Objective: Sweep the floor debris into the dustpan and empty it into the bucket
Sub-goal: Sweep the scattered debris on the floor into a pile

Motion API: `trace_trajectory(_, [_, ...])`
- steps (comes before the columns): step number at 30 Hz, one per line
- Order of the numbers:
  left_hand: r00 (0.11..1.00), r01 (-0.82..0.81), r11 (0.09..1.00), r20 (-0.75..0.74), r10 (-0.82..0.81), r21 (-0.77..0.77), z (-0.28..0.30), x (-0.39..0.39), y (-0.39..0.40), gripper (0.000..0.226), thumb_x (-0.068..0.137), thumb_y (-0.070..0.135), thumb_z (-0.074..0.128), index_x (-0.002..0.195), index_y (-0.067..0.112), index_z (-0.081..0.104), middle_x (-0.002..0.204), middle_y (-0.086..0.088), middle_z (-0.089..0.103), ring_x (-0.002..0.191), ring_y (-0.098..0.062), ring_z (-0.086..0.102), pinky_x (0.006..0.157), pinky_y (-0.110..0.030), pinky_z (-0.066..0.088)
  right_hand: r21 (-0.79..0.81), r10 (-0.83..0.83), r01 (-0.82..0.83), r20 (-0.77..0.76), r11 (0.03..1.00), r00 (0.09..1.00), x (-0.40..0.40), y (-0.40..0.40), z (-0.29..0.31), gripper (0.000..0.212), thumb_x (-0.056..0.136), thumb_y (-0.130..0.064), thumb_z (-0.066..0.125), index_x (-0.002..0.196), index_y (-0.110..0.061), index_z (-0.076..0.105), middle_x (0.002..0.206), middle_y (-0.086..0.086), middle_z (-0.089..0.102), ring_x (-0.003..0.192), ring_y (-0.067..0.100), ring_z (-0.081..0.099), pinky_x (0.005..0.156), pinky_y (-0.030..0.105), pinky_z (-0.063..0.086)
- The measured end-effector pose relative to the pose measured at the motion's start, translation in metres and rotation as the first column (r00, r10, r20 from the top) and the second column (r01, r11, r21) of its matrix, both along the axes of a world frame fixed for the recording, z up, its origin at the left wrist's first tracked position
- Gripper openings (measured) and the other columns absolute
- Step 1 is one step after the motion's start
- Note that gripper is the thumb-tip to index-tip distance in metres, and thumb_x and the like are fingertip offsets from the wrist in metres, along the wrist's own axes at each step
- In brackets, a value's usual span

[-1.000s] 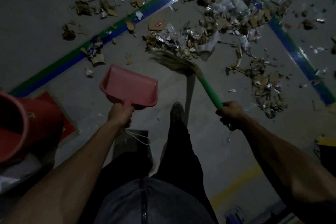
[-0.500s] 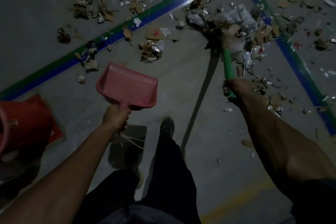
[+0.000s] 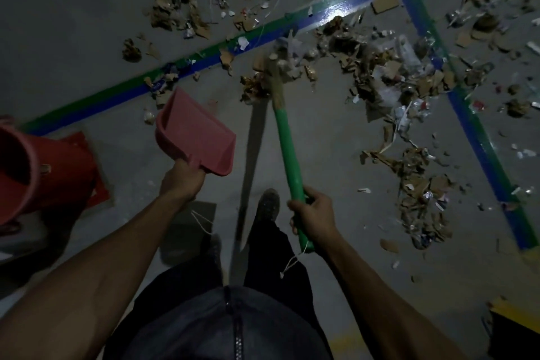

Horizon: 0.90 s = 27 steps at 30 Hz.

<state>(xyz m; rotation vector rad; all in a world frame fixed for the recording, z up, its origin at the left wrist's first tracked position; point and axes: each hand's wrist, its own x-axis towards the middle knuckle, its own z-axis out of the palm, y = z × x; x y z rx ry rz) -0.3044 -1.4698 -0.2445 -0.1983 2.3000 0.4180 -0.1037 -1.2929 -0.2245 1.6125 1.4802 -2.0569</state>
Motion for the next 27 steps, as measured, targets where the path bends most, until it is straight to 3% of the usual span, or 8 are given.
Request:
trace_trajectory(3, [0.998, 0.058, 0.995, 0.001, -0.058, -0.084, 0.002, 0.005, -0.011, 0.042, 0.093, 0.031, 0.042, 0.127, 0.008, 0.047, 0.118, -0.021, 0.06, 0.099, -0.039, 0.06, 0.09, -0.046, 0.05, -0.003, 0.146, -0.146, 0.023, 0.989, 0.989, -0.012, -0.008, -0.004, 0.03, 0.081, 0.009, 0.058, 0.085, -0.021, 0.059, 0.055, 0.006, 0.055, 0.038, 0.022, 0.049, 0.037, 0.027, 0.04])
trace_trajectory(7, [1.0, 0.029, 0.994, 0.011, -0.028, -0.107, -0.001, 0.009, -0.024, 0.044, 0.093, 0.028, 0.043, 0.132, 0.008, 0.044, 0.122, -0.023, 0.058, 0.105, -0.041, 0.058, 0.093, -0.049, 0.049, -0.025, 0.24, -0.239, 0.106, 0.971, 0.965, -0.043, 0.009, -0.031, 0.027, 0.081, 0.007, 0.061, 0.105, -0.005, 0.057, 0.058, 0.012, 0.056, 0.037, 0.02, 0.052, 0.037, 0.025, 0.041])
trace_trajectory(12, [1.0, -0.003, 0.995, 0.01, 0.004, -0.101, -0.009, 0.011, -0.036, 0.033, 0.091, 0.021, 0.045, 0.118, 0.003, 0.05, 0.109, -0.023, 0.062, 0.097, -0.04, 0.059, 0.088, -0.047, 0.049, -0.023, 0.094, -0.092, 0.194, 0.996, 0.976, -0.08, 0.072, -0.066, 0.017, 0.082, 0.009, 0.06, 0.098, 0.015, 0.059, 0.061, 0.013, 0.052, 0.034, 0.017, 0.048, 0.037, 0.023, 0.04])
trace_trajectory(15, [0.999, -0.032, 0.996, 0.002, 0.032, -0.088, -0.016, 0.012, -0.04, 0.03, 0.089, 0.022, 0.048, 0.114, 0.005, 0.052, 0.102, -0.02, 0.062, 0.091, -0.038, 0.059, 0.081, -0.042, 0.048, 0.027, -0.048, 0.043, 0.192, 0.999, 0.98, -0.101, 0.112, -0.073, 0.004, 0.084, 0.008, 0.06, 0.085, 0.01, 0.057, 0.06, 0.014, 0.052, 0.034, 0.016, 0.048, 0.037, 0.022, 0.04])
trace_trajectory(19, [0.998, -0.067, 0.995, 0.013, 0.068, -0.078, -0.02, 0.011, -0.044, 0.034, 0.087, 0.025, 0.048, 0.116, 0.008, 0.052, 0.102, -0.019, 0.062, 0.091, -0.038, 0.059, 0.082, -0.044, 0.049, 0.063, -0.204, 0.198, 0.108, 0.978, 0.973, -0.117, 0.122, -0.063, 0.005, 0.085, 0.008, 0.058, 0.084, 0.006, 0.054, 0.064, 0.013, 0.05, 0.036, 0.015, 0.05, 0.038, 0.021, 0.04])
trace_trajectory(24, [0.995, -0.093, 0.99, 0.033, 0.097, -0.108, -0.015, 0.008, -0.047, 0.037, 0.09, 0.024, 0.048, 0.123, 0.008, 0.05, 0.107, -0.017, 0.061, 0.095, -0.037, 0.058, 0.089, -0.046, 0.047, 0.041, -0.087, 0.085, 0.049, 0.995, 0.995, -0.096, 0.057, -0.036, 0.017, 0.086, 0.008, 0.057, 0.103, 0.006, 0.056, 0.064, 0.013, 0.049, 0.038, 0.016, 0.048, 0.037, 0.024, 0.041])
trace_trajectory(27, [0.992, -0.114, 0.984, 0.046, 0.121, -0.136, -0.009, 0.007, -0.048, 0.04, 0.093, 0.024, 0.047, 0.128, 0.005, 0.047, 0.119, -0.023, 0.059, 0.106, -0.041, 0.057, 0.096, -0.05, 0.046, -0.016, 0.006, -0.006, 0.043, 1.0, 0.999, -0.074, 0.012, -0.026, 0.016, 0.085, 0.008, 0.057, 0.1, 0.002, 0.058, 0.059, 0.012, 0.05, 0.04, 0.02, 0.048, 0.039, 0.027, 0.041])
